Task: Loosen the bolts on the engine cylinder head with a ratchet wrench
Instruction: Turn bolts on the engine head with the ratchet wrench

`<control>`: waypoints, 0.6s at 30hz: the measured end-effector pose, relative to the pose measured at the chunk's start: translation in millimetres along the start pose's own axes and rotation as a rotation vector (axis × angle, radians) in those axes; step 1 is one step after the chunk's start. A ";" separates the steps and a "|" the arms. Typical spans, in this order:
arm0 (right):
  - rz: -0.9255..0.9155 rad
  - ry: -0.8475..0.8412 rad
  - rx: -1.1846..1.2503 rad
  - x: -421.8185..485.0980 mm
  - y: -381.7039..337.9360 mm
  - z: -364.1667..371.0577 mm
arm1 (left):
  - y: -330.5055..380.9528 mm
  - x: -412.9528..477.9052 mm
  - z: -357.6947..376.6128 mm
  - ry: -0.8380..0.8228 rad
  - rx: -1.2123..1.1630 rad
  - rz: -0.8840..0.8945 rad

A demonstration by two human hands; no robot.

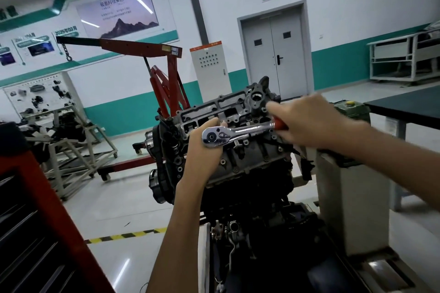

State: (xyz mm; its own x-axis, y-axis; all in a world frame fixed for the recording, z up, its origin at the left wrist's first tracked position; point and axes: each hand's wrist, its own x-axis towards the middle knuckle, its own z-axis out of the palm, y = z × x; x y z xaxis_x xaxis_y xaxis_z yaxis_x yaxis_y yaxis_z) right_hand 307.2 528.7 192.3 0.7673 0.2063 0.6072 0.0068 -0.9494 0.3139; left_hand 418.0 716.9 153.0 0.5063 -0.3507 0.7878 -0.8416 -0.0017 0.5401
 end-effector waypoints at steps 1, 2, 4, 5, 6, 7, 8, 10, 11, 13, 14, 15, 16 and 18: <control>0.024 0.036 -0.022 6.3 6.9 -4.8 | 0.8 2.1 0.0 -0.029 0.015 0.010; 0.051 0.049 -0.023 9.3 8.4 -6.5 | 0.7 2.7 0.8 -0.039 0.010 0.009; 0.119 0.016 0.022 1.5 -3.5 -0.2 | -1.4 -0.5 4.3 0.016 -0.017 -0.008; 0.158 0.001 0.078 -7.8 -17.0 6.8 | -2.4 -3.6 6.2 0.078 -0.036 -0.007; 0.198 0.000 0.138 -18.9 -33.8 15.0 | -2.5 -6.1 8.2 0.152 -0.058 0.003; 0.243 0.004 0.198 -30.2 -52.7 23.1 | -2.0 -7.1 10.2 0.221 -0.086 0.018; 0.288 0.005 0.267 -40.2 -72.7 30.7 | -0.8 -6.9 12.9 0.275 -0.106 0.028; 0.357 -0.017 0.511 -53.1 -111.2 43.8 | 3.1 -4.0 20.8 0.317 -0.142 0.028; 0.378 -0.034 0.653 -57.1 -128.6 49.9 | 3.7 -3.0 24.9 0.315 -0.190 0.001; 0.408 -0.031 0.822 -60.7 -148.0 58.9 | 4.8 -2.9 30.0 0.285 -0.331 -0.076; 0.409 -0.024 0.832 -60.3 -147.0 59.9 | 4.1 -2.9 29.2 0.268 -0.351 -0.088; 0.393 -0.025 0.810 -60.0 -140.0 59.3 | 3.4 -3.3 26.4 0.248 -0.316 -0.076; 0.361 -0.037 0.757 -59.8 -128.9 56.1 | 1.9 -4.0 22.5 0.223 -0.267 -0.052; 0.246 -0.073 0.583 -54.8 -97.8 46.6 | -0.2 -5.5 13.7 0.160 -0.178 -0.015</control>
State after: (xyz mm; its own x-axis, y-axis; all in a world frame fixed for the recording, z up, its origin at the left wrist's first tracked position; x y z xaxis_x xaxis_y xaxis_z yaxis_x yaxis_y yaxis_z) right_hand 294.4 599.2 94.3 0.8324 -0.0310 0.5532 0.1574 -0.9441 -0.2897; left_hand 412.8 706.0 144.5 0.5542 -0.1985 0.8084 -0.7944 0.1639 0.5848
